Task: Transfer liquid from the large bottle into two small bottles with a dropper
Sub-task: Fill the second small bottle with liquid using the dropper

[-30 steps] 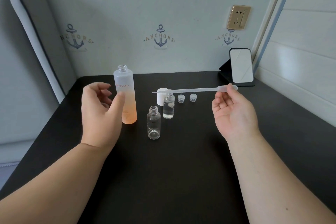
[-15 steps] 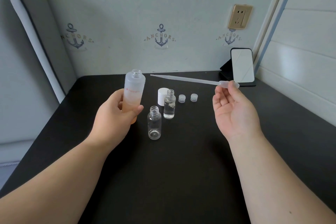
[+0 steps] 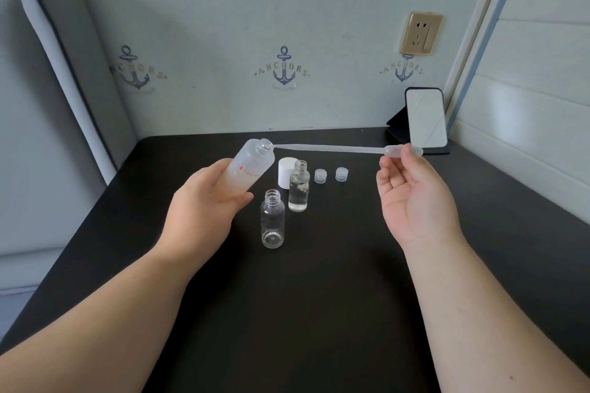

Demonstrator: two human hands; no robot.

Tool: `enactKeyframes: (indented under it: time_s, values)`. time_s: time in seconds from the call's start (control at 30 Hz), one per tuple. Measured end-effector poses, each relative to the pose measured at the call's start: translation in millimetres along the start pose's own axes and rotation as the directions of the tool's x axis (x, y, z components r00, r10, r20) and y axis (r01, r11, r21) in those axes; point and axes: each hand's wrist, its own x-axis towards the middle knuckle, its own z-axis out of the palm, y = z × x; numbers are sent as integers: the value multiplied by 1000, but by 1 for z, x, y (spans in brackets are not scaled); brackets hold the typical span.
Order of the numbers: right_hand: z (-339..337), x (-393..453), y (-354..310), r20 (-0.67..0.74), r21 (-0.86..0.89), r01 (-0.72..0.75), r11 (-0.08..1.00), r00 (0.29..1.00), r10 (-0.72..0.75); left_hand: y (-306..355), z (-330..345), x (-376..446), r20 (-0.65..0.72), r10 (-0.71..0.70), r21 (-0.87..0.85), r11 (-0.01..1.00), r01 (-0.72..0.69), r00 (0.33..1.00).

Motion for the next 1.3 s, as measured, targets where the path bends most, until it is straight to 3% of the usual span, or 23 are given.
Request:
enactKeyframes:
  time_s: [0.17, 0.73, 1.0, 1.3]
  values:
    - [-2, 1, -2, -28, -31, 47, 998, 998, -48, -2, 0, 1, -46, 41, 75, 996, -38, 998]
    - [6, -9, 7, 105, -188, 52, 981, 994, -32, -8, 8, 0, -40, 182, 262, 951, -165, 983]
    - [14, -18, 23, 192, -374, 79, 924, 981, -6, -7, 10, -1, -37, 211, 279, 941, -193, 977]
    - [17, -21, 30, 197, -446, 42, 894, 979, 53, -6, 11, -2, -30, 235, 283, 934, -217, 972]
